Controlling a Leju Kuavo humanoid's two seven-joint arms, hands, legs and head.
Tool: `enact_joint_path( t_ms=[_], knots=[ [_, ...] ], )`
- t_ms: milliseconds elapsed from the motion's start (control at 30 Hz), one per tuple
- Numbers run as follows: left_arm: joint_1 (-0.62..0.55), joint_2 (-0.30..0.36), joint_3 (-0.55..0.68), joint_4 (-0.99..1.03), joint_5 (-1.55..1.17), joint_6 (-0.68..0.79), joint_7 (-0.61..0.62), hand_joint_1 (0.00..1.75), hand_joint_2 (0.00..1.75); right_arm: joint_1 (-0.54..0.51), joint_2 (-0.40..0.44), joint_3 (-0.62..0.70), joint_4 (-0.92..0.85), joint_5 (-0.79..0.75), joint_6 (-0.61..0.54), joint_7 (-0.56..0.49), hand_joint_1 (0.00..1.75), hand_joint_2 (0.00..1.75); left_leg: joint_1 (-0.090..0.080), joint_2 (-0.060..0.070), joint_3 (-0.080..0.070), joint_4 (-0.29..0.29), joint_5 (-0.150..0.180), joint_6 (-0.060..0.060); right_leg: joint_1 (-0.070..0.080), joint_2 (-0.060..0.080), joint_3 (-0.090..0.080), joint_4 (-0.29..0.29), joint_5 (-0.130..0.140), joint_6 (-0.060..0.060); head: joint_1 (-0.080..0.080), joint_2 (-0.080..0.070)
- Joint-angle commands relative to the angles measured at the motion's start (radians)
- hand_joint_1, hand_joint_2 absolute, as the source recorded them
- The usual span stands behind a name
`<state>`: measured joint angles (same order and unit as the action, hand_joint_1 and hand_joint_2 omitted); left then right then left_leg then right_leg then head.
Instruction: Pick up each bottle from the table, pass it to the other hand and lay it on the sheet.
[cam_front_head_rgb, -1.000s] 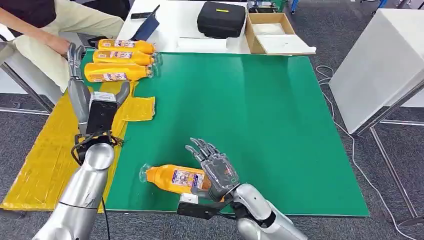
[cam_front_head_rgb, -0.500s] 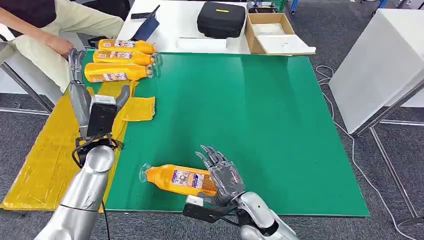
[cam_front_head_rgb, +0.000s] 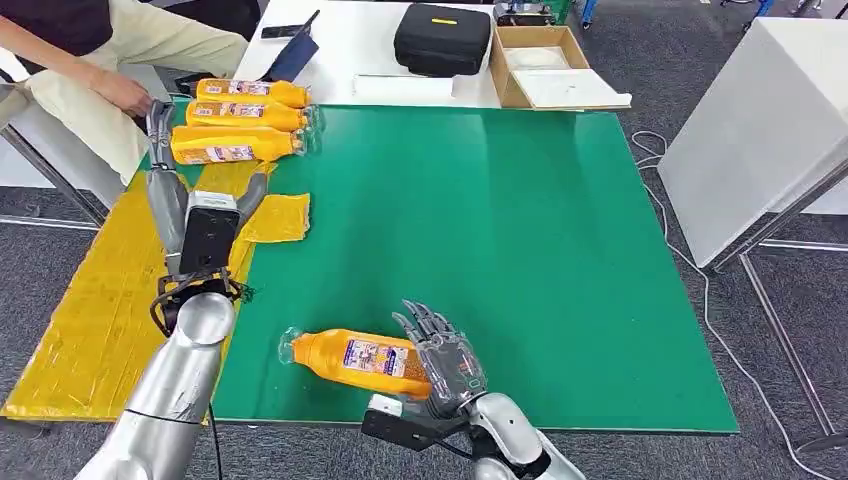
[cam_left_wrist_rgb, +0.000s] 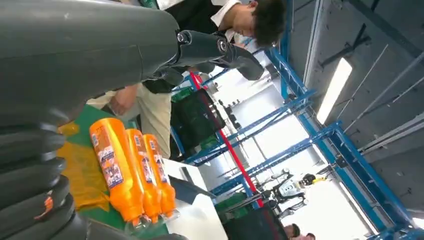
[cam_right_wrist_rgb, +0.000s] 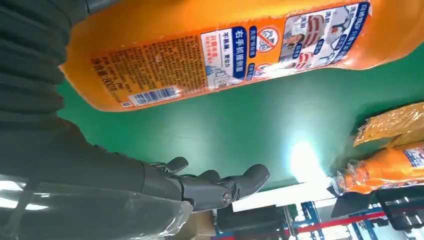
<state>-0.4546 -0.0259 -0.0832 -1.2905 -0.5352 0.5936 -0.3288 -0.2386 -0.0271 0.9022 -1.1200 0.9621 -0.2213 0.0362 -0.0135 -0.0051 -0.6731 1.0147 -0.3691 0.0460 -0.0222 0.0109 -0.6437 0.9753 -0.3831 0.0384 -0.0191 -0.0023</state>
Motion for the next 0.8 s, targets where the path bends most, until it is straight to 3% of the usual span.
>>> enact_joint_path(
  t_ms=[33,400,433,500,800],
  knots=[
    [-0.049,-0.015,-0.018,0.094,0.01,-0.004,-0.003,0.0,1.75,-0.037,0.042,-0.009,0.118,0.04,-0.001,0.015,0.0,1.75,0.001,-0.001,0.005,-0.001,-0.001,-0.003,0.001,-0.002,0.006,-0.001,-0.002,-0.002,0.0,0.0],
    [-0.042,-0.018,-0.016,0.094,0.012,0.002,-0.006,0.0,1.75,-0.063,0.065,0.006,0.172,0.086,0.009,0.039,0.0,1.75,0.0,0.0,0.002,-0.001,0.0,-0.002,0.0,-0.001,0.003,-0.001,0.0,-0.001,0.0,0.0],
    [-0.041,-0.019,-0.016,0.092,0.012,0.003,-0.005,0.0,1.75,-0.068,0.07,0.009,0.187,0.092,0.018,0.043,0.0,1.75,0.001,-0.001,0.01,-0.001,-0.003,-0.005,0.001,-0.002,0.01,-0.001,-0.003,-0.004,0.0,0.0],
    [-0.037,-0.02,-0.015,0.089,0.014,0.004,-0.003,0.0,1.75,-0.08,0.081,0.013,0.229,0.103,0.033,0.058,0.0,1.75,0.0,0.0,0.003,-0.001,-0.001,-0.002,0.0,-0.001,0.003,-0.001,-0.001,-0.002,0.0,0.0],
    [-0.037,-0.028,-0.019,0.087,0.012,0.001,0.007,0.0,1.75,-0.096,0.103,0.003,0.304,0.113,0.053,0.086,0.0,1.75,0.0,-0.001,0.003,-0.001,-0.001,-0.002,0.0,-0.001,0.004,-0.001,-0.001,-0.001,0.0,0.0]
  ],
)
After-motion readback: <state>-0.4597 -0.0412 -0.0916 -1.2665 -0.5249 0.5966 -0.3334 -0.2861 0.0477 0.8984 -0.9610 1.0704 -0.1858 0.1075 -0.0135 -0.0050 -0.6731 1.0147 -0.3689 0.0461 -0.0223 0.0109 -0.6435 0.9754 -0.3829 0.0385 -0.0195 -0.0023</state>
